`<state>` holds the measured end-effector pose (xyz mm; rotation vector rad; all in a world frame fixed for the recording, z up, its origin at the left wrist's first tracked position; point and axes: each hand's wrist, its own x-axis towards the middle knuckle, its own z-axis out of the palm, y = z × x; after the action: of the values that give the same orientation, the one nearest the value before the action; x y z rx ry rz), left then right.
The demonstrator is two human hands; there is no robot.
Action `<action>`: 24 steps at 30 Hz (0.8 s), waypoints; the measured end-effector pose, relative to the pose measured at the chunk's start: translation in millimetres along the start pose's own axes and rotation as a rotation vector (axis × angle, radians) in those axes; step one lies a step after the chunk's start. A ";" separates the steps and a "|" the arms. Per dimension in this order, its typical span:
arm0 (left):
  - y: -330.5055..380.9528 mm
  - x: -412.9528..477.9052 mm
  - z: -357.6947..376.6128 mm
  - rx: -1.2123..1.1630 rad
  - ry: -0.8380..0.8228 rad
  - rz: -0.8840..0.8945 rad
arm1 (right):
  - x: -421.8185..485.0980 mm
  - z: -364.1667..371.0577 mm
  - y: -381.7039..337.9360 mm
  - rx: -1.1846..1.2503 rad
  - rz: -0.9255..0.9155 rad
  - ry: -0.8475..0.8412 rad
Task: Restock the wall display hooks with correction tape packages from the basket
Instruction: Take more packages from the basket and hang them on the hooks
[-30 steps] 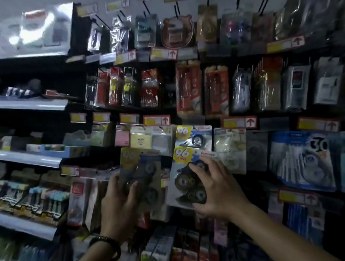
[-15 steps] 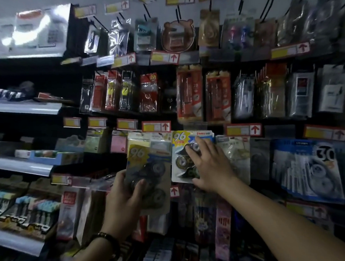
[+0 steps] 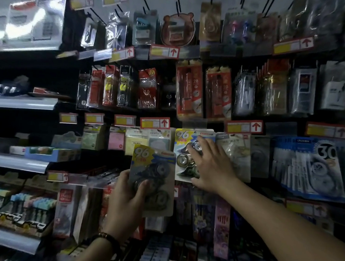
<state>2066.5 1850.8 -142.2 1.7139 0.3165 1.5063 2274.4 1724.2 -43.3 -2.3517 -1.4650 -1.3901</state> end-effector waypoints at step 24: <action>-10.7 0.9 18.7 -0.008 -0.047 -0.045 | 14.2 -0.6 7.3 -0.013 -0.008 -0.024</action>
<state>2087.2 1850.6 -148.2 1.7223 0.3219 1.4302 2281.5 1729.8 -30.1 -2.3807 -1.4778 -1.3828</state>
